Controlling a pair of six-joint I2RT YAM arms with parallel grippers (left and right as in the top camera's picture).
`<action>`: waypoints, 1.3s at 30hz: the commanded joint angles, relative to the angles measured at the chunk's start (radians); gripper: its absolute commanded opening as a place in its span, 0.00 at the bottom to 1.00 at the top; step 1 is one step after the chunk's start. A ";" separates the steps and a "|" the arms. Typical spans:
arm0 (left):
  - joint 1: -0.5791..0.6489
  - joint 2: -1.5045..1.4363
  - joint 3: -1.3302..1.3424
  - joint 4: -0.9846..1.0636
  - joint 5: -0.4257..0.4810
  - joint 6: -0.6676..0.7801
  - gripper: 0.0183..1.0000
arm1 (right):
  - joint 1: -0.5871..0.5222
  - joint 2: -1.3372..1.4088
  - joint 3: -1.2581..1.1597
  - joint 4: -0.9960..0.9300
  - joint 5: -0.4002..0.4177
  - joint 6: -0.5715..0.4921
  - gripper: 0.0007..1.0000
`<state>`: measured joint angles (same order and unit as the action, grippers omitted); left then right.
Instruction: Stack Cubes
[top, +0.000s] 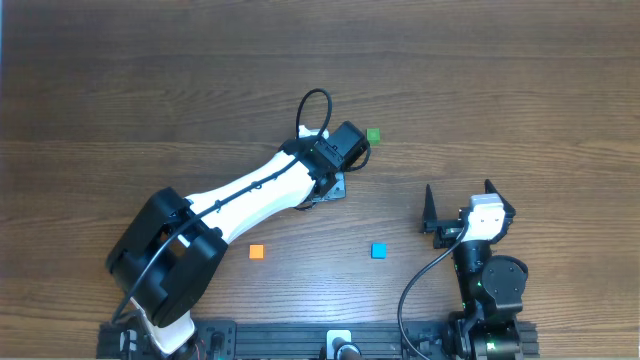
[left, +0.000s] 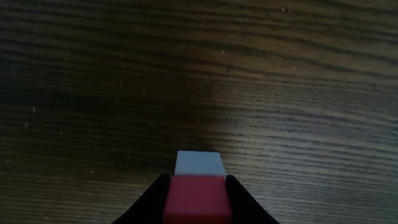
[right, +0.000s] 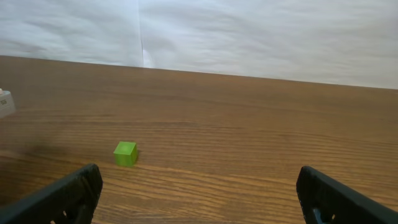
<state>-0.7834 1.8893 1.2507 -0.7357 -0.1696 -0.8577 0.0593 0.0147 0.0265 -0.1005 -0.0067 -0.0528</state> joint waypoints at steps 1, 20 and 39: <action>0.000 0.006 -0.009 0.003 -0.016 -0.014 0.29 | -0.006 -0.008 -0.010 0.003 -0.011 0.003 0.99; 0.004 -0.106 -0.009 0.009 -0.047 -0.014 1.00 | -0.006 -0.008 -0.010 0.003 -0.011 0.003 0.99; 0.131 -0.971 -0.504 -0.176 -0.021 -0.018 1.00 | -0.006 -0.008 -0.010 0.003 -0.011 0.003 0.99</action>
<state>-0.7136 0.9703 0.8635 -0.9104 -0.2359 -0.8684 0.0593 0.0147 0.0265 -0.1005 -0.0093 -0.0521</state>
